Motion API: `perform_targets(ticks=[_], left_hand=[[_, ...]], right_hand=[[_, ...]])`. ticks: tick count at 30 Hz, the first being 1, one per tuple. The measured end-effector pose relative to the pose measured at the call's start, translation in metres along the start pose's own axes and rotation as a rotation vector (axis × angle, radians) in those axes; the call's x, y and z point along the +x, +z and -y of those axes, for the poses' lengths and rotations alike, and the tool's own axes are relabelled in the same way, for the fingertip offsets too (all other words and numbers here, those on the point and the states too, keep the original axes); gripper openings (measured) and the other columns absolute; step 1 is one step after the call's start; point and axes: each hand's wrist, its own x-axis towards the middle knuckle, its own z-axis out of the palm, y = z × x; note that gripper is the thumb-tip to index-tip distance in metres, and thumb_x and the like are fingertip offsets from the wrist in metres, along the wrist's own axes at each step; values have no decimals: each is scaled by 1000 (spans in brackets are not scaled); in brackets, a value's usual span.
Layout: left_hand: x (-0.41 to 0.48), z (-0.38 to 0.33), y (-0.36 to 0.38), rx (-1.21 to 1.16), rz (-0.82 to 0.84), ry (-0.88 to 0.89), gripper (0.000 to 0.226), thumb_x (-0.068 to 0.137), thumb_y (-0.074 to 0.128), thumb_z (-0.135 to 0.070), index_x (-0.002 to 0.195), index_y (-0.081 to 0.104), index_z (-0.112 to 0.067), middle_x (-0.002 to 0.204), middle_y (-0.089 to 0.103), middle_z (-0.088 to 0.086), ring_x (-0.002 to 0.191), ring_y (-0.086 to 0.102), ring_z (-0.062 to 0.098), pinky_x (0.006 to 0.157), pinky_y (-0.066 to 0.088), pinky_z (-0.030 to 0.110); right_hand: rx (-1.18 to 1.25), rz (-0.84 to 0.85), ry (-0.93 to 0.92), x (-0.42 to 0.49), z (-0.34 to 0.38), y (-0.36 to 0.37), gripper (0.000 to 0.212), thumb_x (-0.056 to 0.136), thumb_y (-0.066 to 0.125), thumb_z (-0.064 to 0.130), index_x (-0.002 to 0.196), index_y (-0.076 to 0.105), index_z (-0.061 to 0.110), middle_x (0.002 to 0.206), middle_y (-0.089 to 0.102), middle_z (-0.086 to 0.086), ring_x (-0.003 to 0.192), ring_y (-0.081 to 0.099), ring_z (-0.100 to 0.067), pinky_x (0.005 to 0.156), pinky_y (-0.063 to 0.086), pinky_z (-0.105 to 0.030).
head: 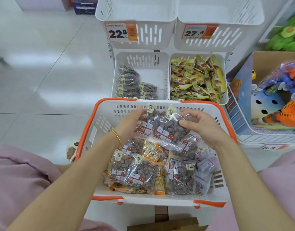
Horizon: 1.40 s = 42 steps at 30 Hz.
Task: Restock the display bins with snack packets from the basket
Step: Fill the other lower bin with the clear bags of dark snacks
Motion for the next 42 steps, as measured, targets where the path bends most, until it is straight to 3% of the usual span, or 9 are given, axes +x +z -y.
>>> perform_targets(ticks=[4, 8, 12, 16, 18, 21, 25, 32, 42], left_hand=[[2, -4, 6, 147, 84, 67, 64, 89, 42, -52, 144, 29, -21, 144, 37, 2, 128, 40, 20, 100, 43, 32], [8, -3, 6, 323, 73, 222, 65, 81, 70, -23, 135, 33, -23, 107, 47, -20, 88, 50, -12, 64, 41, 0], [27, -13, -6, 349, 64, 287, 75, 78, 73, -25, 141, 32, -22, 128, 44, -10, 119, 42, 7, 95, 39, 22], [63, -38, -22, 392, 72, 383, 74, 76, 77, -20, 138, 36, -18, 125, 50, -10, 113, 50, -1, 96, 43, 19], [84, -54, -31, 398, 48, 426, 73, 77, 75, -14, 138, 36, -17, 121, 49, -15, 105, 51, -10, 85, 41, 7], [125, -69, -46, 445, -69, 479, 80, 77, 75, -18, 143, 29, -21, 133, 41, -8, 123, 42, 6, 99, 38, 20], [184, -67, -74, 738, -347, 472, 73, 82, 71, -20, 143, 31, -14, 144, 36, 5, 131, 36, 21, 106, 27, 22], [255, -48, -99, 1130, -314, 438, 60, 94, 49, -16, 147, 22, -11, 158, 4, 5, 145, 2, 20, 117, 4, 29], [269, -25, -103, 1124, -265, 390, 57, 97, 39, -12, 149, 15, -12, 158, -1, 7, 145, -1, 21, 118, 5, 31]], right_hand=[[-2, 14, -44, 13, 4, 8, 18, 80, 71, 11, 89, 68, 26, 137, 48, 9, 119, 52, -14, 102, 40, -33], [-36, 22, -68, 30, 11, 19, 25, 79, 74, 18, 97, 64, 30, 122, 59, 0, 110, 58, -26, 85, 49, -34], [-174, 205, 43, 56, 41, 4, 83, 68, 81, 30, 138, 36, 38, 138, 40, 12, 121, 45, -15, 83, 52, -34], [-285, 388, 109, 94, 78, 1, 69, 75, 77, 13, 133, 44, 28, 130, 42, 8, 106, 53, -7, 73, 59, -42], [-348, 314, 14, 117, 89, 7, 53, 77, 76, 10, 119, 51, 28, 126, 46, 6, 107, 53, -9, 70, 60, -44], [-427, 91, -201, 158, 92, 17, 42, 75, 78, 13, 107, 55, 27, 117, 55, 3, 102, 59, -19, 66, 59, -46], [-998, -244, -483, 219, 81, 28, 41, 79, 74, 27, 114, 53, 26, 112, 59, 3, 99, 59, -23, 76, 50, -39], [-1379, -300, -510, 301, 30, 46, 41, 86, 64, 14, 121, 44, 18, 115, 52, -3, 100, 50, -31, 57, 38, -35], [-904, 177, -96, 339, -9, 59, 64, 89, 49, 15, 147, 22, 25, 149, 23, -4, 133, 28, -34, 108, 30, -43]])
